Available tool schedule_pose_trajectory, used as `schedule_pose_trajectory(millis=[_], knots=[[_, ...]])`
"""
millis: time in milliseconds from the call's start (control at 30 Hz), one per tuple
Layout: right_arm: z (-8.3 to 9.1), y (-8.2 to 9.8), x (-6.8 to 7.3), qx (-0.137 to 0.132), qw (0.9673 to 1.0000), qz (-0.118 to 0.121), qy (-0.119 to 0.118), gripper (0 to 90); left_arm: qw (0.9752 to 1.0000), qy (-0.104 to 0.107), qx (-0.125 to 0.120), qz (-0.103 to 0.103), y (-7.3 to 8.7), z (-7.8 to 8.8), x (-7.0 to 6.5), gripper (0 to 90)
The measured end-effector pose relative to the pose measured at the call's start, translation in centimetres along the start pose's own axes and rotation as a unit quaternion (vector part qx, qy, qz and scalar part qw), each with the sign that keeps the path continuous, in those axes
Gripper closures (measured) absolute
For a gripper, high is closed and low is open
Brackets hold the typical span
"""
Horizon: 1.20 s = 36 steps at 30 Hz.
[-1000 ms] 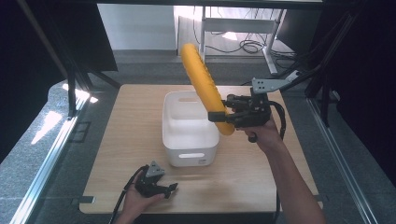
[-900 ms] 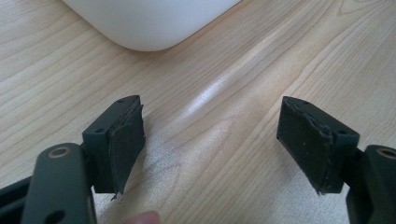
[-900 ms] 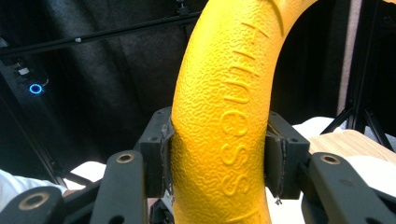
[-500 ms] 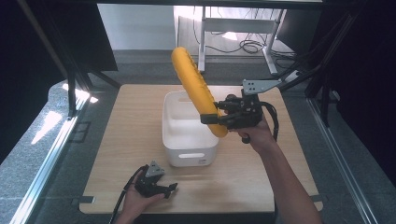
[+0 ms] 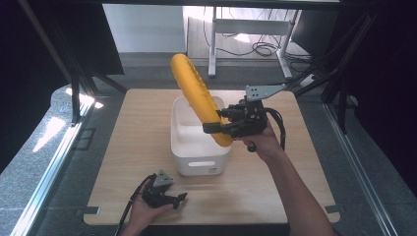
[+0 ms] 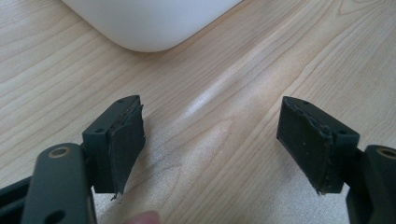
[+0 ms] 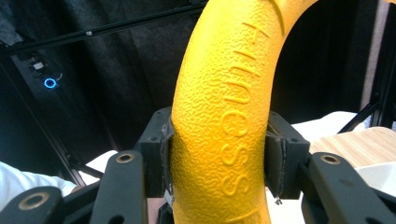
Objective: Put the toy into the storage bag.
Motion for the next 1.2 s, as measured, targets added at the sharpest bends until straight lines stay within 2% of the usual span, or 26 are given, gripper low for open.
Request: schedule_pose_trajectory(millis=[333,567,800,1200], knots=[[-0.9,0.4,0.1,0.004,0.9999,-0.006,-0.013,51.2,1.0000,-0.002,0.000,0.000,0.0,0.0,0.0,23.4],[-1.4,1.0,0.0,0.020,0.9995,-0.016,-0.018,51.2,1.0000,-0.002,0.001,-0.001,0.0,0.0,0.0,23.4],[-1.5,1.7,-0.8,0.028,0.9993,-0.022,-0.013,51.2,1.0000,-0.003,0.000,0.000,0.0,0.0,0.0,23.4],[-1.6,3.3,-2.1,0.052,0.9978,-0.037,-0.017,51.1,1.0000,-0.002,-0.001,0.000,0.0,0.0,0.0,23.4]])
Point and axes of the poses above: each handheld gripper's, and its own axes: z roughly backward along the jaws, y roughly out of its underside, x roughly to its left, the point moved 2 cm from there along -z, roughly forward along the jaws, and after that the axes turned 10 degrees about -x, right-handed, at the moved point
